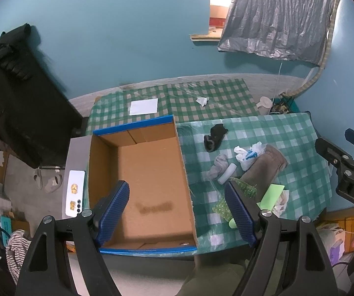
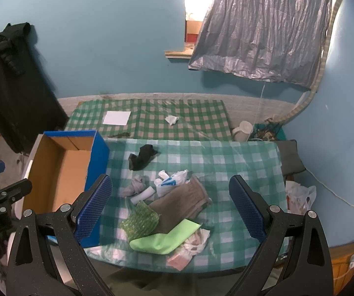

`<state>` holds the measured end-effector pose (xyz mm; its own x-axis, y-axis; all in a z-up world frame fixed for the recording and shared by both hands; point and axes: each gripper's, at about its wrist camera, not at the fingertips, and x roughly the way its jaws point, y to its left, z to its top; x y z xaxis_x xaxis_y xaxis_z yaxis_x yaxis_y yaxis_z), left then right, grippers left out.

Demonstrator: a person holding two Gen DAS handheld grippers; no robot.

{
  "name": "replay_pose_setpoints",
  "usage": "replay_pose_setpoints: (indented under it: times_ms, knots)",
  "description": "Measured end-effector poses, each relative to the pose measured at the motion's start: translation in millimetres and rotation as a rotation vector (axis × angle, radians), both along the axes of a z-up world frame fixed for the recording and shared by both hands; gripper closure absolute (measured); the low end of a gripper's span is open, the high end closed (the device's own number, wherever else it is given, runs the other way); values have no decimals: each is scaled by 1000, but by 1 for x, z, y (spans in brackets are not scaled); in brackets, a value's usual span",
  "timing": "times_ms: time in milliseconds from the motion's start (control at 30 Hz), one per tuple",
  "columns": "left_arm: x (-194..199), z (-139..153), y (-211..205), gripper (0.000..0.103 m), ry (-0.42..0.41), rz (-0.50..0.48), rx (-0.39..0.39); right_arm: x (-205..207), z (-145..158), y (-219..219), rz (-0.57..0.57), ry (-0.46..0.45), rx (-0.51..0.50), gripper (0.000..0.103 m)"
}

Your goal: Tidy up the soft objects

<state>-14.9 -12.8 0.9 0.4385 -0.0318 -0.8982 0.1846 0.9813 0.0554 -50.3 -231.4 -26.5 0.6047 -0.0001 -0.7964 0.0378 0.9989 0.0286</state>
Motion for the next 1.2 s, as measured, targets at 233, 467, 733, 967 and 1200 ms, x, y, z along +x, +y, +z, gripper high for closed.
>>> replay_pose_setpoints:
  times_ms: [233,467,733,967,1200]
  knots:
    - [-1,1,-2,22,-5,-8,1,-1,-1,1,6,-1,0,8]
    - [-1,1,-3,22,-1,-7,3,-3,-2,7,18,4,-7,8]
    - [-1,1,-3,22,1,-9,6,4,0,7,17,16,-6,8]
    - [1,-1,-2,22,5,-7,10,6,0,5,17,25,-3,8]
    - [0,-2,-2,22,8,-9,10,7,-1,5,18,27,-4,8]
